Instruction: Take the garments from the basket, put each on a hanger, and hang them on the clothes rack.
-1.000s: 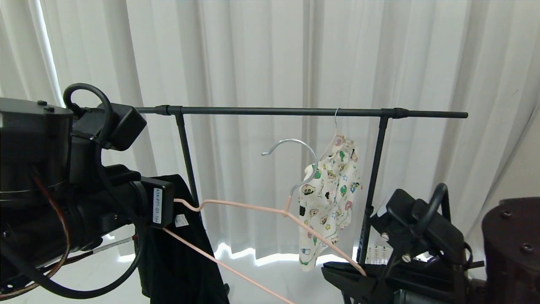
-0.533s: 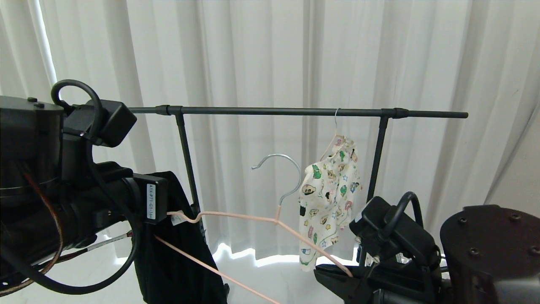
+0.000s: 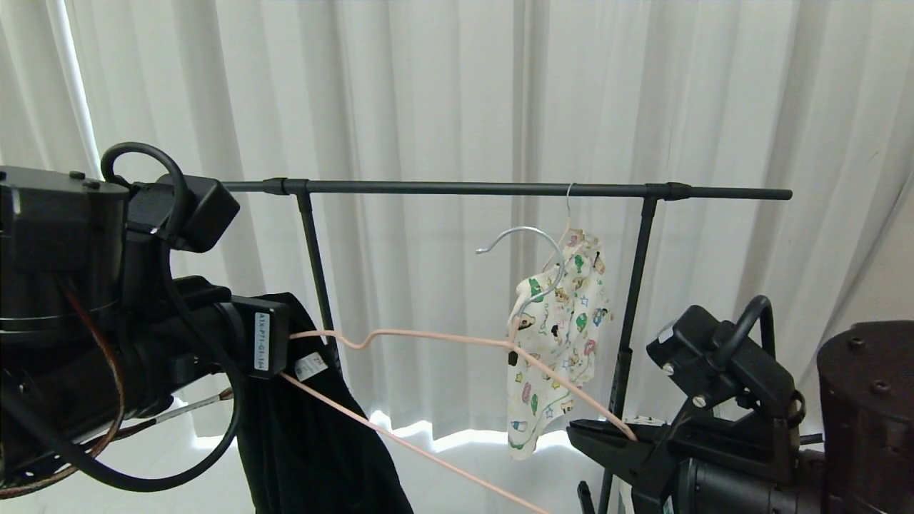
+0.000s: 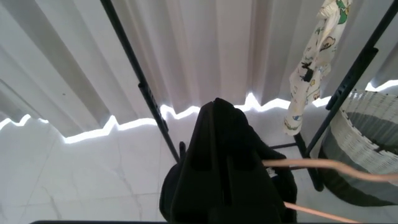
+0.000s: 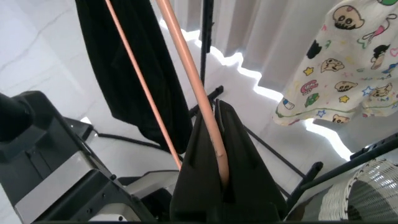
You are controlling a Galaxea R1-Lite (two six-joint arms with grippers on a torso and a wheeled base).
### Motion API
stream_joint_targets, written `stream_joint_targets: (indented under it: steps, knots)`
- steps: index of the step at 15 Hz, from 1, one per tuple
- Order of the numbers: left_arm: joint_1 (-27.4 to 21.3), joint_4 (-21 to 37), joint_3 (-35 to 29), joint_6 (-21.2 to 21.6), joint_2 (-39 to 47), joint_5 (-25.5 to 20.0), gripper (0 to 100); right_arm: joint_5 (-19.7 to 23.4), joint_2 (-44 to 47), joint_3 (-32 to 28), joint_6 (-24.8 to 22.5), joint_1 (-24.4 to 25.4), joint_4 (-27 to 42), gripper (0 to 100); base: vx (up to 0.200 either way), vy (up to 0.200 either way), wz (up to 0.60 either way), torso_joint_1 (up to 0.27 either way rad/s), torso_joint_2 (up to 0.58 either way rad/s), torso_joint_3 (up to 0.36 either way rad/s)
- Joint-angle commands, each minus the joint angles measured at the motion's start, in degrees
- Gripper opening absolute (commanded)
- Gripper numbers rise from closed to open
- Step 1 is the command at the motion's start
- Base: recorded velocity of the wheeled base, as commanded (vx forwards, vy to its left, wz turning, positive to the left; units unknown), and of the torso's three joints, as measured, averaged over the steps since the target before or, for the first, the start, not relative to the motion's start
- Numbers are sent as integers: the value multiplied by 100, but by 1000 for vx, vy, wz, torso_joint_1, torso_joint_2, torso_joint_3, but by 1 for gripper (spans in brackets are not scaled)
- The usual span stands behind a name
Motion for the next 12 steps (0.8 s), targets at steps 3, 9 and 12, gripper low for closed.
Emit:
stream_joint_targets:
  steps: [3,9,12]
  knots:
    - [4,-2,-101,-39,13,298,0,-115,-32,-1,-17,-159,3,0,0,0,0,0,0,0]
    - [-436,-2,-119,-48,-5,298,0,-124,47,-62,-34,-133,-85,0,0,0,0,0,0,0]
    - [-585,-2,-163,-259,30,306,0,-142,206,-71,-69,-89,-155,0,0,0,0,0,0,0]
